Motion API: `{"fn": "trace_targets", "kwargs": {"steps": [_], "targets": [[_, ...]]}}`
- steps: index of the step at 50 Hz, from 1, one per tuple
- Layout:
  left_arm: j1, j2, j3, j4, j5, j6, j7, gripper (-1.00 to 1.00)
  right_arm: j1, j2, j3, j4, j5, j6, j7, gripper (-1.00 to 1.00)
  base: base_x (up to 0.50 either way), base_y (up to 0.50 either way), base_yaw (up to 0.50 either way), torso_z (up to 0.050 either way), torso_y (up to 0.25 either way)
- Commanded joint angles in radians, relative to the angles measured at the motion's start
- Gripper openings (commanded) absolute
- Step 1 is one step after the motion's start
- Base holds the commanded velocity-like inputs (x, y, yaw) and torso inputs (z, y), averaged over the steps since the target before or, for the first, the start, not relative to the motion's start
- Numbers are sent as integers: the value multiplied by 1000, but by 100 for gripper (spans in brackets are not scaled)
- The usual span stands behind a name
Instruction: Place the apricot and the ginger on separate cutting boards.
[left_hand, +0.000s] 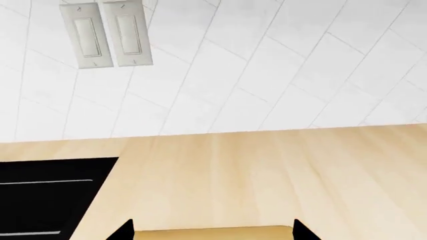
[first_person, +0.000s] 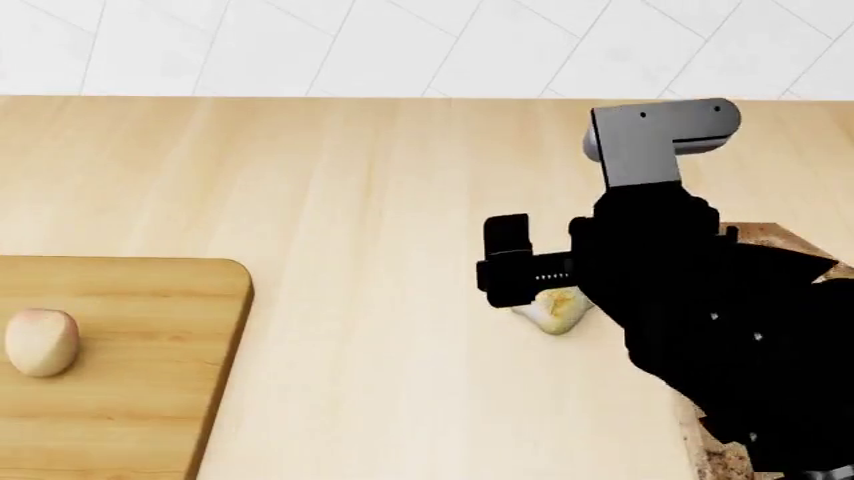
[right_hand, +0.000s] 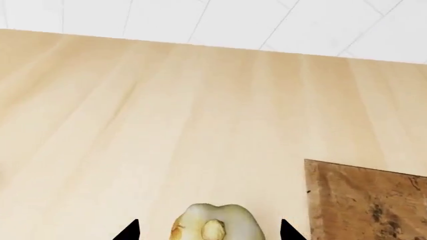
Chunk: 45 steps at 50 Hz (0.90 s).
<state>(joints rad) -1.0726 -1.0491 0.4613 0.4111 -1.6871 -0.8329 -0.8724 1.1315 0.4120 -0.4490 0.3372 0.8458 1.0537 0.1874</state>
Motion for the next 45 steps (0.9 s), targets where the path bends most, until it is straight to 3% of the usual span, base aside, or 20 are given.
{"fn": "trace_targets", "kwargs": {"steps": [1,5,28,45], "targets": [[33,-25,-54,42,-20,15,50,100,59,-55,-57,155,-81,-30,-77,100,0,0,0,0,0],[4,22,-29,34,-16,1,12,100,79,-75,-91,229,-108,-49,-111,100,0,0,0,0,0],[12,60,-7,36,-8,7,-29,100,135,-141,-185,445,-182,-115,-215,100,0,0,0,0,0],[40,20,-34,48,-5,28,10,100,233,-211,-297,673,-253,-122,-358,100,0,0,0,0,0]]}}
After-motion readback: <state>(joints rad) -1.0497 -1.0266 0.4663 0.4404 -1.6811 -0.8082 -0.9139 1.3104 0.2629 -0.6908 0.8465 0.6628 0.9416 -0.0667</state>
